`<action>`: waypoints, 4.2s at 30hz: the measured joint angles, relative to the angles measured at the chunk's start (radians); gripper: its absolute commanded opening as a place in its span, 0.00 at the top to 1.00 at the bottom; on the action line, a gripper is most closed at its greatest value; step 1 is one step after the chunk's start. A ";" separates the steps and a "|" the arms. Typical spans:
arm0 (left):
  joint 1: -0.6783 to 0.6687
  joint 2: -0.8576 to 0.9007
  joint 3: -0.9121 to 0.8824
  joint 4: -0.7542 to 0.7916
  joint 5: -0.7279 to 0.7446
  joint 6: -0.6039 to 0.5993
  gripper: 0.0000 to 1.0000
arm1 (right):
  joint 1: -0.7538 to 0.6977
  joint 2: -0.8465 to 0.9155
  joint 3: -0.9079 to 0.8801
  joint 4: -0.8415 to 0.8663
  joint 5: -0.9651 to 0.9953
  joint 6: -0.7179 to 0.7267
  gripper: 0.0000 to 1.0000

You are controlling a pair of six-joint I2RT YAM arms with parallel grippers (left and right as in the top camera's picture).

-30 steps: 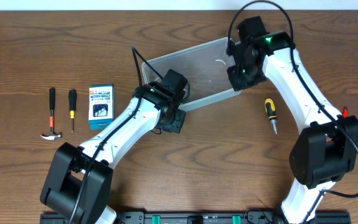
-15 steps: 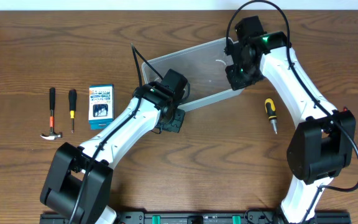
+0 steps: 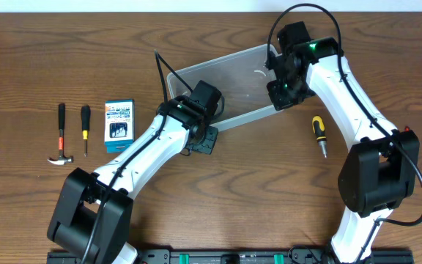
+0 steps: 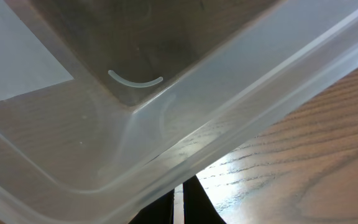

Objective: Pack container
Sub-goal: 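Grip the container rims with both grippers and slide it toward center, then release the container and retract both grippers, then lower the right gripper and grasp the yellow-black screwdriver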

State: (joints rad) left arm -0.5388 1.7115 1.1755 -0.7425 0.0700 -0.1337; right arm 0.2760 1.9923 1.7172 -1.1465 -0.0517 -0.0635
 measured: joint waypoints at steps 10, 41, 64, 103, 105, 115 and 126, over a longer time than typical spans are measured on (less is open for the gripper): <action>0.000 0.000 0.000 0.000 -0.003 0.000 0.94 | 0.000 0.003 0.000 0.124 0.000 0.000 0.99; 0.127 0.000 0.000 0.053 -0.025 0.019 0.94 | 0.000 0.050 -0.002 -0.084 -0.066 -0.007 0.99; 0.137 -0.169 0.000 -0.048 -0.134 0.052 0.01 | 0.000 0.055 0.121 -0.079 -0.093 -0.018 0.31; 0.328 -0.666 0.008 -0.369 -0.160 -0.027 0.02 | -0.301 -0.429 -0.149 -0.185 0.130 0.041 0.01; 0.328 -0.666 0.009 -0.369 -0.160 -0.027 0.02 | -0.301 -0.428 -0.263 -0.081 0.113 -0.011 0.01; 0.328 -0.665 0.009 -0.376 -0.160 -0.027 0.02 | -0.301 -0.425 -0.514 0.137 0.035 -0.205 0.01; 0.328 -0.655 0.009 -0.376 -0.160 -0.027 0.02 | -0.301 -0.234 -0.494 0.138 0.021 -0.221 0.01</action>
State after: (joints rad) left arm -0.2111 1.0565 1.1843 -1.1187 -0.0902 -0.1608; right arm -0.0250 1.7584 1.2236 -1.0088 -0.0307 -0.2844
